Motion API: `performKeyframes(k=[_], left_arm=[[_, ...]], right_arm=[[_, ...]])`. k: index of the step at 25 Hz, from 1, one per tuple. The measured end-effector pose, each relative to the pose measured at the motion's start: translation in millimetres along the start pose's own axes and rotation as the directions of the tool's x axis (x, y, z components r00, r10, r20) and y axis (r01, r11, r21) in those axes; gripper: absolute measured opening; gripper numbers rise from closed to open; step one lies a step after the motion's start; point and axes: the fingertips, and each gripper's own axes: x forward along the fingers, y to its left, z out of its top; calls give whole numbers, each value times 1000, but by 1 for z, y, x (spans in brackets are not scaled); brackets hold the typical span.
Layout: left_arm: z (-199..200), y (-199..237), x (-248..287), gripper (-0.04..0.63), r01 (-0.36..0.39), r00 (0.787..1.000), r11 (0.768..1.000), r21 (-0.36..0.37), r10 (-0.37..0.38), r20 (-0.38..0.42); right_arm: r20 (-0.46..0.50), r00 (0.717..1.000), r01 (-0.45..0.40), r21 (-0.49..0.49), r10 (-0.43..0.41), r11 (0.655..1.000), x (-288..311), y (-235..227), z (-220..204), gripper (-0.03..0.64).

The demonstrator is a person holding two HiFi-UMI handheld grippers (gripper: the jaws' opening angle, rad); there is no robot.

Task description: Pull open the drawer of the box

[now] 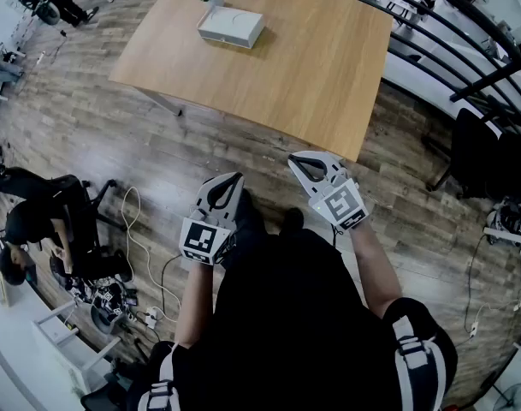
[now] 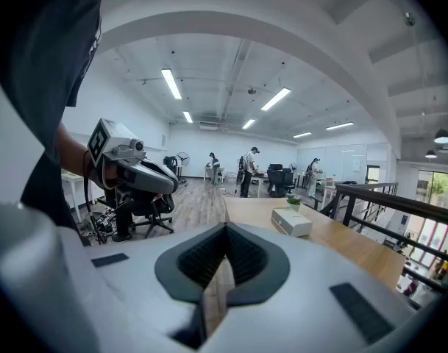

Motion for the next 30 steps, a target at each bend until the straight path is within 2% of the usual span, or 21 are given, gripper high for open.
performKeyframes(k=[4, 14, 21, 30], left_arm=[[4, -16, -2, 23, -23, 1000, 1000, -12, 23, 8], [4, -28, -9, 23, -56, 998, 998, -24, 57, 24], [2, -15, -13, 23, -62, 997, 997, -39, 63, 34], [0, 28, -9, 23, -27, 998, 998, -53, 30, 47]], right_arm=[[9, 1000, 6, 51, -7, 999, -22, 6, -5, 23], [8, 1000, 16, 42, -17, 999, -31, 3, -8, 25], [-27, 999, 38, 48, -36, 998, -17, 3, -10, 25], [-46, 998, 45, 43, -43, 998, 19, 5, 5, 25]])
